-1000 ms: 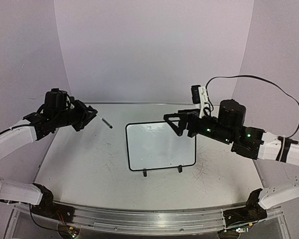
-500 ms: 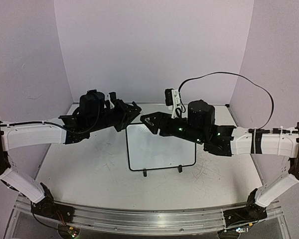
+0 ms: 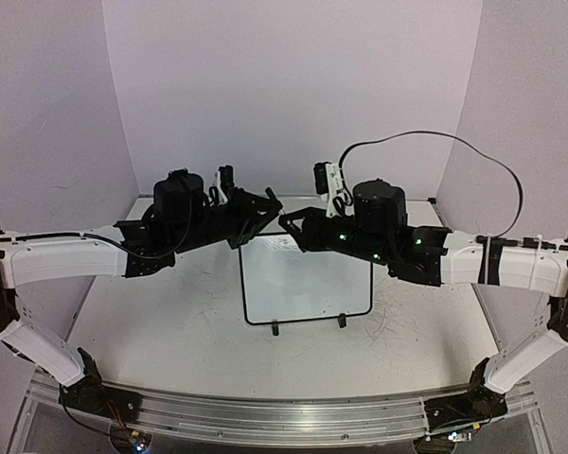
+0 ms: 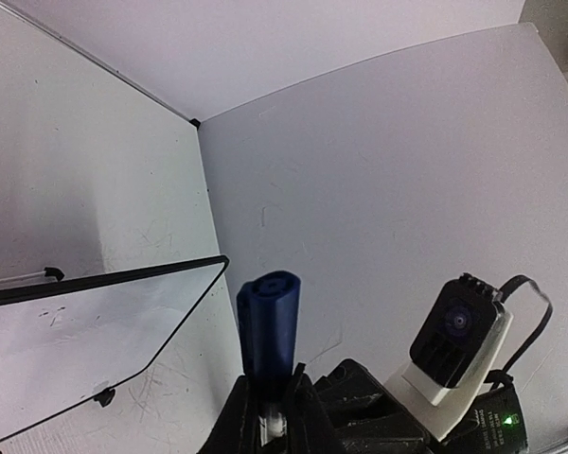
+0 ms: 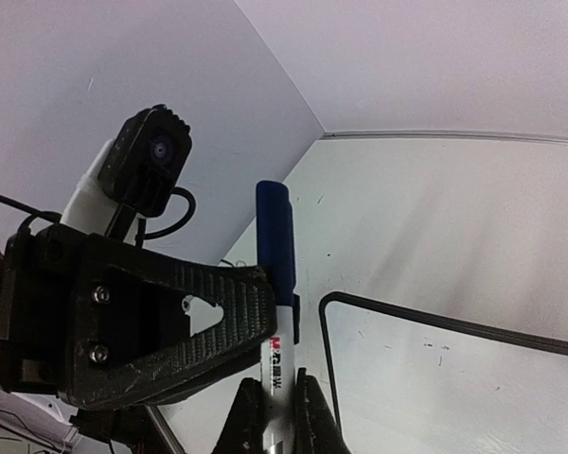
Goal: Write a sentence on the whiteboard
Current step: Pass from the left arm to the right, then open the pen cap from the whiteboard marker.
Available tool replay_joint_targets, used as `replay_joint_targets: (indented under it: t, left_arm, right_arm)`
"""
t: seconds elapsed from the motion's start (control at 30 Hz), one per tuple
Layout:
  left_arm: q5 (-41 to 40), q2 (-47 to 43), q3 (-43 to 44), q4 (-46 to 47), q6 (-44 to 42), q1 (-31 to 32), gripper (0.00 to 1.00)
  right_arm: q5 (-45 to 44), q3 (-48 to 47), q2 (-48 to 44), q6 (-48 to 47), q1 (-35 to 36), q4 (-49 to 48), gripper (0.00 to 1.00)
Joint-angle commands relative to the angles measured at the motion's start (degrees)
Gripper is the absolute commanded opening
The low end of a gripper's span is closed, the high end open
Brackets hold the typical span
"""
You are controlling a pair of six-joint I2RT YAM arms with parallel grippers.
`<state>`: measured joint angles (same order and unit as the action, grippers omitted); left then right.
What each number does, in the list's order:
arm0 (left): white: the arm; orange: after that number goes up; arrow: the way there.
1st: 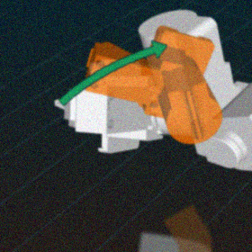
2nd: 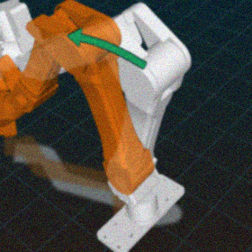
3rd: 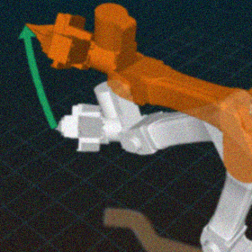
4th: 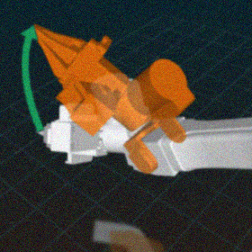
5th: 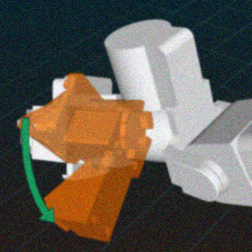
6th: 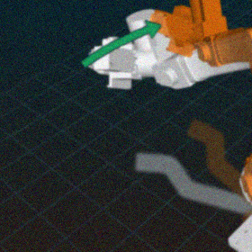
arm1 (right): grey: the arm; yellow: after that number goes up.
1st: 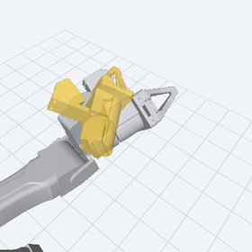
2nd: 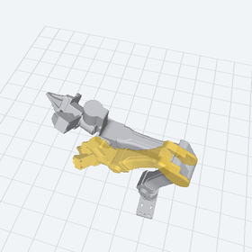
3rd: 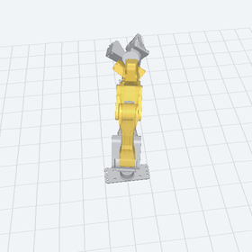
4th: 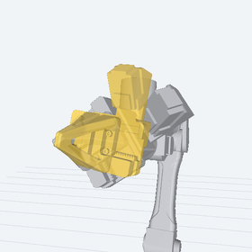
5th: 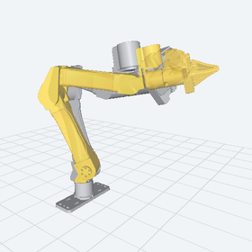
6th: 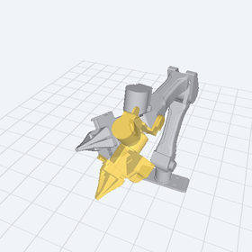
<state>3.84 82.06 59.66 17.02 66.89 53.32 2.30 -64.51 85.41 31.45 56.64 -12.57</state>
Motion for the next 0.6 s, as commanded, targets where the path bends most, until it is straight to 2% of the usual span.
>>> replay_joint_targets:
  t: [0.0,0.03,0.13,0.2,0.3,0.5,0.57]
  left_arm:
    - [-1.0,-1.9,2.3,2.6,-6.4,-0.1,0.27]
    - [-1.5,-2.6,1.8,2.5,-7.1,-0.3,0.45]
    - [-2.7,-4.1,0.7,2.5,-8.9,-0.7,0.7]
    - [-3.3,-4.4,0.1,2.3,-9.5,-1.1,0.75]
    - [-2.7,-4.0,0.2,2.3,-9.2,-2.2,0.72]
    - [-1.3,-2.6,2.1,2.2,-10.6,-2.6,0.51]
    - [-1.4,-2.5,2.4,2.2,-10.8,-2.6,0.39]
  right_arm:
    - [0.9,-1.0,-1.2,-2.2,0.1,-1.1,0.0]
    - [1.3,-1.0,-1.5,-2.5,0.0,-1.1,0.0]
    - [3.1,-0.4,-2.3,-2.6,0.1,-1.9,0.0]
    - [4.0,0.1,-2.9,-2.4,0.1,-2.8,0.0]
    - [5.0,0.2,-3.0,-2.4,0.1,-3.4,0.0]
    - [6.8,0.1,-2.5,-1.8,0.1,-4.1,0.0]
    - [7.1,0.3,-2.5,-1.5,0.1,-4.5,0.0]
